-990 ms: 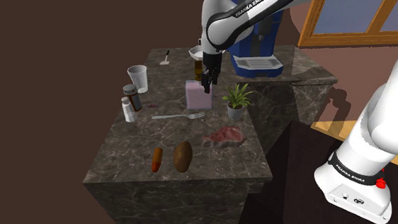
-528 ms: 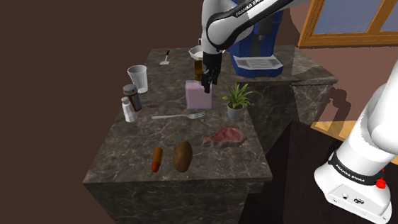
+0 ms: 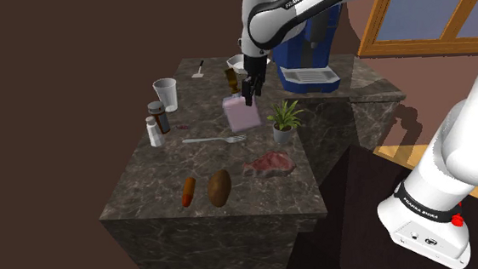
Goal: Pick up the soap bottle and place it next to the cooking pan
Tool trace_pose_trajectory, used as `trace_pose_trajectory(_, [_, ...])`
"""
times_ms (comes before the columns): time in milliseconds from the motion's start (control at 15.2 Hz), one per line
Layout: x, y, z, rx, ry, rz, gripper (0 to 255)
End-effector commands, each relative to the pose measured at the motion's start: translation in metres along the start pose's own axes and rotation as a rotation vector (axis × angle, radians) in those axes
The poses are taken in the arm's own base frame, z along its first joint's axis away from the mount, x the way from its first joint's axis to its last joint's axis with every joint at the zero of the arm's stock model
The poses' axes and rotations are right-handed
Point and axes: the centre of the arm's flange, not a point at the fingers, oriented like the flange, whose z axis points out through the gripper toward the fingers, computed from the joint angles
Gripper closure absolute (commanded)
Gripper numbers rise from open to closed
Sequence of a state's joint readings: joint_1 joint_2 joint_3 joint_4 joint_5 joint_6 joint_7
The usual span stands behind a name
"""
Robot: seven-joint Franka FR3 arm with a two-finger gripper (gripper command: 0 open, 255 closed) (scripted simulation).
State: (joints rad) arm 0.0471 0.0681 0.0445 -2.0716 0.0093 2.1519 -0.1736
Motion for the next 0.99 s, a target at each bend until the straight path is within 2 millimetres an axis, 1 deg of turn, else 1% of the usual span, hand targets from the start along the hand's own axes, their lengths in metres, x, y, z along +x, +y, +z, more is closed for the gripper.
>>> trace_pose_trajectory(0, [0.0, 0.0, -0.011, 0.0, 0.0, 0.0, 255])
trace_pose_trajectory(924, [0.001, -0.001, -0.085, 0.0, 0.0, 0.0, 255])
